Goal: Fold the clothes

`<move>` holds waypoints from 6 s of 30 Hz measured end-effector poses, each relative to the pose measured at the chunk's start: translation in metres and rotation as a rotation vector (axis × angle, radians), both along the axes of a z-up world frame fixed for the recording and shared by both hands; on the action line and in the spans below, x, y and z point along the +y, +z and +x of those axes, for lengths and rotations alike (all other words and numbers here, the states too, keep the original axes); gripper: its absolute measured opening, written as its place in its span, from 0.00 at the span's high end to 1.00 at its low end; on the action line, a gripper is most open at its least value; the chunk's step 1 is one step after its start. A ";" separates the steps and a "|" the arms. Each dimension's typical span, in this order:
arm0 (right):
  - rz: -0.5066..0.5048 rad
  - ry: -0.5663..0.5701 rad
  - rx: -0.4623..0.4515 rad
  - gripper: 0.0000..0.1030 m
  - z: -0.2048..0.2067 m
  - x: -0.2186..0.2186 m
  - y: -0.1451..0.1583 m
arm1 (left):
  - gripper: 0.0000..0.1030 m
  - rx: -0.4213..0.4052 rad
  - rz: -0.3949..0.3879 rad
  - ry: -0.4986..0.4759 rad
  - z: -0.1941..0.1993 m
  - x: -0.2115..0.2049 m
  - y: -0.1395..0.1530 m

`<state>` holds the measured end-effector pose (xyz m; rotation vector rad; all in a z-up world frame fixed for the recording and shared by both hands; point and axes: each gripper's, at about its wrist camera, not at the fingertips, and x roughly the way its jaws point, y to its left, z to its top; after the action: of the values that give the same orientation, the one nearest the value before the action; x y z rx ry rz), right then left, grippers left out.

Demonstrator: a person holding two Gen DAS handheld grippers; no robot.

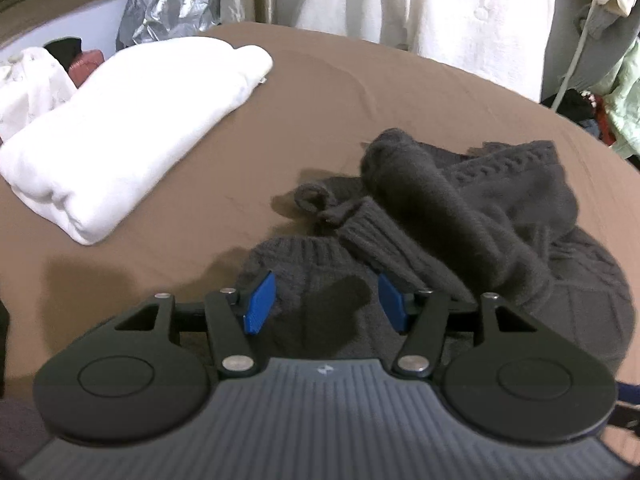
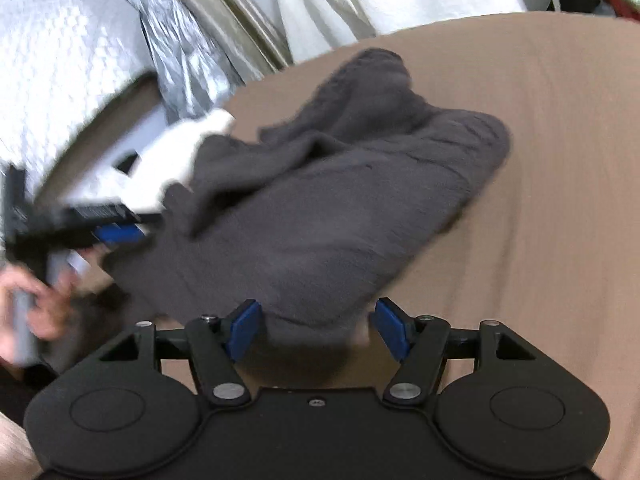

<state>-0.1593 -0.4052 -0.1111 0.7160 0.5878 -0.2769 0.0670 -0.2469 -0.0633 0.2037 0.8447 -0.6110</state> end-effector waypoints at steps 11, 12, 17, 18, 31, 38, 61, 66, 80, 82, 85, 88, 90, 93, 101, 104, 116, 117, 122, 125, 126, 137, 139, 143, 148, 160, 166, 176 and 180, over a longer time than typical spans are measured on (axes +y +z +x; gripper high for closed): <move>-0.364 -0.045 0.138 0.81 0.061 0.021 -0.001 | 0.26 0.113 -0.029 0.050 0.032 0.022 -0.026; -0.431 -0.061 0.124 0.88 0.061 0.023 0.013 | 0.53 0.127 -0.034 0.053 0.035 0.024 -0.028; -0.804 -0.245 0.044 0.99 0.058 0.022 0.091 | 0.95 0.141 -0.162 -0.024 0.028 0.033 -0.012; -0.866 -0.281 0.047 0.99 0.060 0.013 0.104 | 0.95 0.096 -0.159 -0.038 0.023 0.032 -0.005; -0.406 0.172 0.047 0.31 0.100 0.015 0.062 | 0.49 0.218 -0.209 -0.080 0.028 0.031 -0.020; -0.455 0.204 0.191 0.44 0.169 0.014 0.021 | 0.89 0.143 -0.096 -0.131 0.016 0.021 -0.028; -0.466 -0.554 0.322 0.36 0.055 -0.127 0.071 | 0.82 0.039 -0.178 -0.018 0.032 0.045 0.005; -0.339 -0.404 0.142 0.25 0.013 -0.073 0.043 | 0.68 0.086 -0.145 -0.008 0.036 0.040 -0.007; -0.401 0.253 0.271 0.20 0.010 0.068 -0.027 | 0.24 0.265 -0.100 0.051 0.036 0.037 -0.029; -0.369 0.224 0.260 0.17 0.016 0.062 -0.034 | 0.26 0.273 -0.110 0.046 0.033 0.036 -0.031; -0.356 0.133 0.182 0.20 0.029 0.049 -0.033 | 0.86 0.228 -0.098 0.013 0.026 0.030 -0.028; -0.378 0.065 0.139 0.66 0.044 0.033 -0.025 | 0.93 0.177 -0.189 0.016 0.021 0.033 -0.017; -0.422 0.023 0.091 0.73 0.044 0.026 -0.010 | 0.93 0.114 -0.213 0.026 0.017 0.034 -0.004; -0.567 -0.021 0.040 0.78 0.044 0.031 0.026 | 0.93 -0.008 -0.237 0.034 0.008 0.038 0.017; -0.792 -0.123 -0.018 0.80 0.023 0.037 0.116 | 0.93 -0.075 -0.344 0.058 -0.004 0.048 0.045; -0.793 -0.095 0.093 0.80 0.024 0.038 0.092 | 0.93 -0.124 -0.317 0.073 -0.005 0.049 0.044; -0.455 0.136 0.147 0.24 0.020 0.061 -0.003 | 0.93 -0.283 -0.260 0.153 -0.006 0.059 0.050; -0.446 0.144 0.133 0.16 0.022 0.060 -0.003 | 0.93 -0.293 -0.261 0.158 -0.006 0.061 0.052; -0.398 0.094 0.104 0.11 0.035 0.052 -0.013 | 0.93 -0.343 -0.268 0.236 -0.002 0.070 0.057; -0.443 0.060 0.157 0.11 0.054 0.057 -0.023 | 1.00 -0.414 -0.235 0.332 0.003 0.079 0.057; -0.462 0.049 0.176 0.11 0.056 0.062 -0.024 | 1.00 -0.475 -0.195 0.376 0.003 0.082 0.058; -0.484 -0.034 0.140 0.59 0.036 0.038 -0.018 | 0.97 -0.136 -0.176 0.259 0.057 0.098 0.040; -0.506 -0.022 0.149 0.80 0.035 0.036 -0.011 | 0.92 -0.092 -0.154 0.214 0.051 0.086 0.030; -0.725 -0.045 0.163 0.85 0.044 0.026 0.027 | 0.84 -0.072 -0.151 0.198 0.030 0.070 0.016; -0.750 -0.149 0.054 0.87 0.043 -0.012 0.084 | 0.64 -0.074 -0.178 0.048 0.008 0.053 0.018; -0.830 -0.079 0.087 0.88 0.058 -0.016 0.098 | 0.18 -0.037 -0.179 -0.522 -0.065 -0.003 0.004; -0.750 -0.075 0.063 0.88 0.062 -0.030 0.094 | 0.19 -0.106 0.016 -0.489 -0.074 -0.036 -0.039; -0.552 -0.006 0.005 0.82 0.049 -0.039 0.073 | 0.90 -0.225 0.022 -0.316 -0.061 -0.030 -0.025; -0.483 0.008 -0.018 0.62 0.038 -0.034 0.065 | 0.90 -0.316 0.020 -0.235 -0.059 -0.026 -0.014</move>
<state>-0.1212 -0.4392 -0.0466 0.2493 0.4807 -0.3874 0.0084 -0.2726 -0.0772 0.4112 0.5243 -0.7668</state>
